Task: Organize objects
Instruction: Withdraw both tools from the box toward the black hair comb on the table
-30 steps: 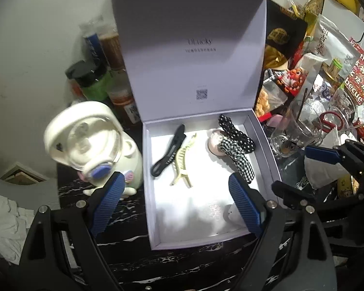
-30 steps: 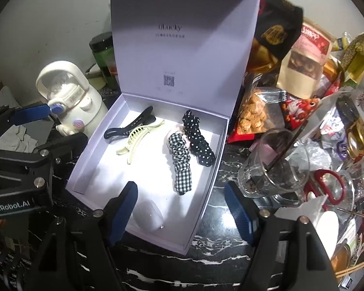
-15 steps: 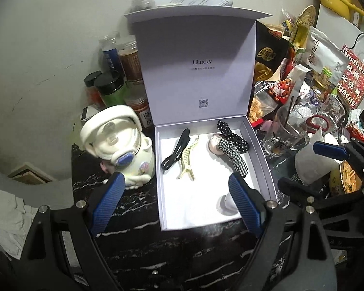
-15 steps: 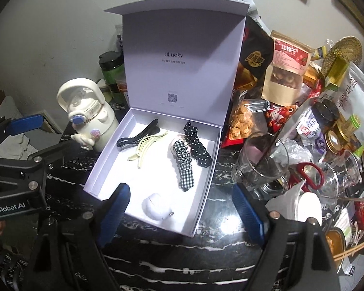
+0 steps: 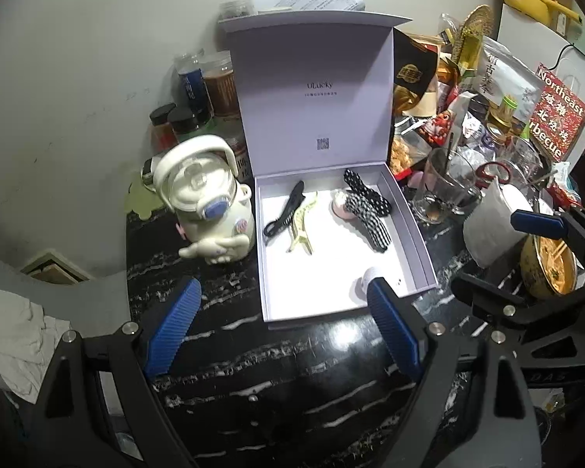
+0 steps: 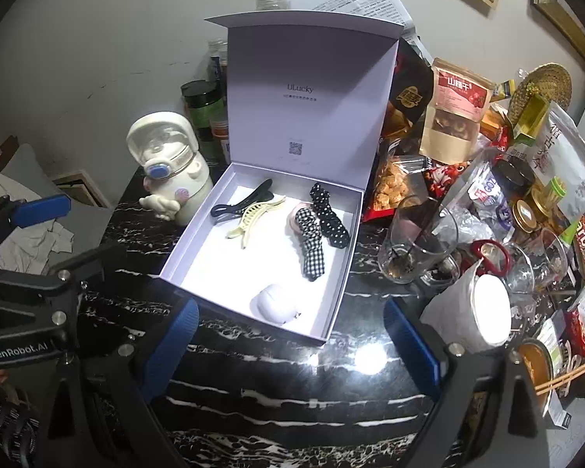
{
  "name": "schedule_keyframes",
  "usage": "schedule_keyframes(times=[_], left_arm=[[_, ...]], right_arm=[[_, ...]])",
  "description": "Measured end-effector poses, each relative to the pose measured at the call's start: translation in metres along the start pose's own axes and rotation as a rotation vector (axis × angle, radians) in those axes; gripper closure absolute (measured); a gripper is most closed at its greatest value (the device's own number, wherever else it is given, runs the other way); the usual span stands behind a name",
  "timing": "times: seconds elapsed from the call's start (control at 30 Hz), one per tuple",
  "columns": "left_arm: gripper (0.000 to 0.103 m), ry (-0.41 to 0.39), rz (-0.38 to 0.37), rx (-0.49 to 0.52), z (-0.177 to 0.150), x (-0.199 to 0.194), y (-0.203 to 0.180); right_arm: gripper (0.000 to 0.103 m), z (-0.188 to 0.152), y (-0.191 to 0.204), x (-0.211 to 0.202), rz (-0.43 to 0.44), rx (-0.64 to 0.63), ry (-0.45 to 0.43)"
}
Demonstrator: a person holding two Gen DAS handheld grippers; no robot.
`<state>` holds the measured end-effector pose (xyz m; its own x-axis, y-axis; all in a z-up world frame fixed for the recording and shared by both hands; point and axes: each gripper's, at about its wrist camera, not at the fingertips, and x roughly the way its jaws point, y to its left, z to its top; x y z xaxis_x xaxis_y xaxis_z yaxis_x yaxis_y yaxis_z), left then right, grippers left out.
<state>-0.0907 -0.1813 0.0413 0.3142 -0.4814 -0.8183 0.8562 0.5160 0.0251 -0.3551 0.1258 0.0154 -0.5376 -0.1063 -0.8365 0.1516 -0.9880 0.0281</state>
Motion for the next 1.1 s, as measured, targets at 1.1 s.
schedule_keyframes(times=[1.1], left_arm=[[0.015, 0.066, -0.019, -0.027, -0.083, -0.032, 0.012]], right_arm=[[0.006, -0.063, 0.057, -0.023, 0.009, -0.05, 0.058]])
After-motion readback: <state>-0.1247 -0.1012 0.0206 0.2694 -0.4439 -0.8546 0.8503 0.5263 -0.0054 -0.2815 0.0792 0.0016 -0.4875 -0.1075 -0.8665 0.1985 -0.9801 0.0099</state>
